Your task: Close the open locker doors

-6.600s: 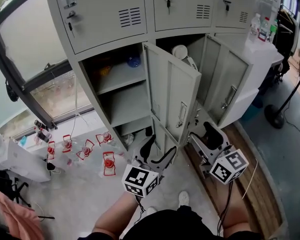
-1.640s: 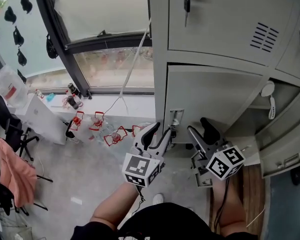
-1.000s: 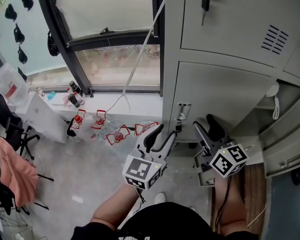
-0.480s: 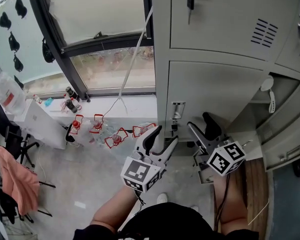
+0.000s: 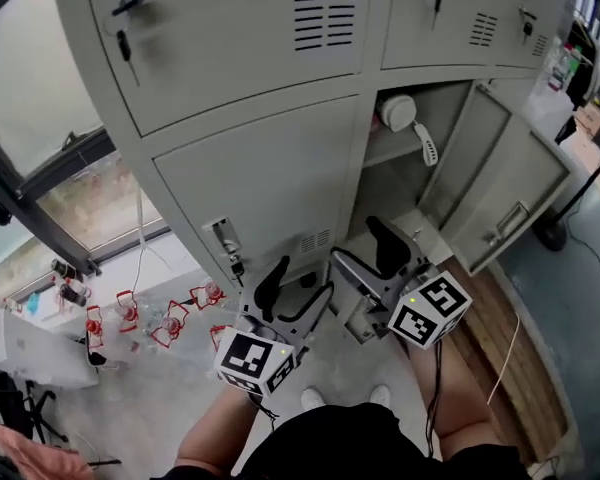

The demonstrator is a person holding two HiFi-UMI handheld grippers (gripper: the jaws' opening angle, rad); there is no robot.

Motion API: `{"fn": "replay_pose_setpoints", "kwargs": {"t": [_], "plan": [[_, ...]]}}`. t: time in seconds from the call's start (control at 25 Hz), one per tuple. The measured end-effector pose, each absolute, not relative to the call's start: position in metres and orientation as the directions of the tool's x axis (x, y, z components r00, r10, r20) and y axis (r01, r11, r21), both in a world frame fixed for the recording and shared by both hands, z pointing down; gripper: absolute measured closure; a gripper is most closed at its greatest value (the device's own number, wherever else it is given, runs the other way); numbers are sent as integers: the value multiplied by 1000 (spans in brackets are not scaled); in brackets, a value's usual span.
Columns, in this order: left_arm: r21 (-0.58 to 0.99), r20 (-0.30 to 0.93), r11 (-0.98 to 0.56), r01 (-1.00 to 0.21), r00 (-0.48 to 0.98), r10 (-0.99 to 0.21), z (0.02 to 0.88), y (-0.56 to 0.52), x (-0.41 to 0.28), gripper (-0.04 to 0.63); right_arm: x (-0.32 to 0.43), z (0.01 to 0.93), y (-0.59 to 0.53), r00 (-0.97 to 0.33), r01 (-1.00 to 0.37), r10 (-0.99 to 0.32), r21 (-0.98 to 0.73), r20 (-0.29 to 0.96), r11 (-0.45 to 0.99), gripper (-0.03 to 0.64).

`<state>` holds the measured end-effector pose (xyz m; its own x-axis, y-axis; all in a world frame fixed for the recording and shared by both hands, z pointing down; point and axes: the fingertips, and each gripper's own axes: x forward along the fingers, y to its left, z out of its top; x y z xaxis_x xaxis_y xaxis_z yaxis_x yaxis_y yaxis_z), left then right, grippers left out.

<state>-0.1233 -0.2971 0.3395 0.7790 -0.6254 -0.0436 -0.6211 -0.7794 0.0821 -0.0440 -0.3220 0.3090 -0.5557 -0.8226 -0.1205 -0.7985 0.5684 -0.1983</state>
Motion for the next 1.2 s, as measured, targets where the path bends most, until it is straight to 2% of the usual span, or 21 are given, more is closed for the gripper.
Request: {"fn": "replay_pose_setpoints", "kwargs": {"t": [0.24,0.6,0.88,1.2], "plan": [[81,-45,-912,-403,912,-407,333,-272,-16,261,64,303,-278,-351,-915,-929,-166,-119,367,259],[100,-55,-980,-174,982,-180,324,-225,99,261,191,298,-204,-90,-978,-990,-180,-108,108,279],[107,-32,-981,-165,985,-169,331,-212,153,261,264,309,-183,-18,-973,-995,-229,-103,42,312],[111,-8,-964,-242,970,-244,336,-223,199,261,319,320,-207,-90,-958,-992,-265,-88,110,351]]}}
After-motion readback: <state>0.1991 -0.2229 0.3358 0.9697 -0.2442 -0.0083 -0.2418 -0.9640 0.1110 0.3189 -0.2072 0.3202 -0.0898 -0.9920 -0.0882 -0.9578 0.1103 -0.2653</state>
